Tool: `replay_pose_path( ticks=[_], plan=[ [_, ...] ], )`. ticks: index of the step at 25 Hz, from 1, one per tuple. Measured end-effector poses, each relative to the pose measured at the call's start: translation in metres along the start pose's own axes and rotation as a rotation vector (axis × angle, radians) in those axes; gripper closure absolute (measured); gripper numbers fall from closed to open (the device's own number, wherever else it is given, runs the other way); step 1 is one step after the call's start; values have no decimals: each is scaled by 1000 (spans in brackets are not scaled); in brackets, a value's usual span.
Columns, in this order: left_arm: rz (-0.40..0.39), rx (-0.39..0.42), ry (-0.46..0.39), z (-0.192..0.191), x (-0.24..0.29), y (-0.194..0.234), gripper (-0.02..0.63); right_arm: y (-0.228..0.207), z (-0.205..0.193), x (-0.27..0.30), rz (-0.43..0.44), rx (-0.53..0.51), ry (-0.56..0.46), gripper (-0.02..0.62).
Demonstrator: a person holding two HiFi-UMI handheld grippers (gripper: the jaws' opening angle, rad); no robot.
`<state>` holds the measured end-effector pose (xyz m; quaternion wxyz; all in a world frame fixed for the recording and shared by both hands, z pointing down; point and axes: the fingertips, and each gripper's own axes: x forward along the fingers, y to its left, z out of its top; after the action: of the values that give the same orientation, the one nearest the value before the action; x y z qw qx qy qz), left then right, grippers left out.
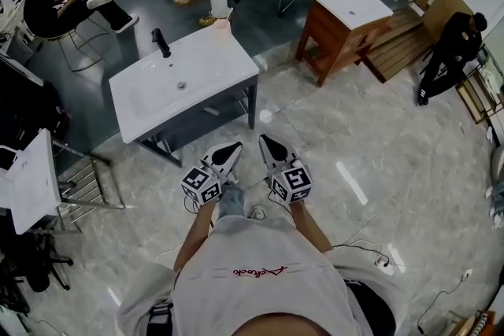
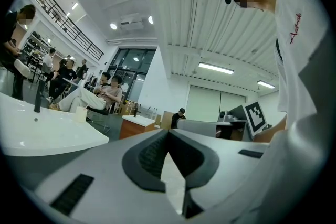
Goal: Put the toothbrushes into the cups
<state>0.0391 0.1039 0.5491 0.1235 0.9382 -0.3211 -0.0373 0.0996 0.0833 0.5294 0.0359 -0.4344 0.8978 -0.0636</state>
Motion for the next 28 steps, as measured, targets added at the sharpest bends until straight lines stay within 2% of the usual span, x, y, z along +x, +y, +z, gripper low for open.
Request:
replay_pose_path(
  ticks=[10, 28],
  plan=[
    [0, -3, 0, -14, -15, -23, 592, 16, -3, -23, 11, -17, 0, 584],
    [-2, 4, -22, -12, -22, -32, 592, 23, 1, -26, 17, -23, -4, 584]
  ],
)
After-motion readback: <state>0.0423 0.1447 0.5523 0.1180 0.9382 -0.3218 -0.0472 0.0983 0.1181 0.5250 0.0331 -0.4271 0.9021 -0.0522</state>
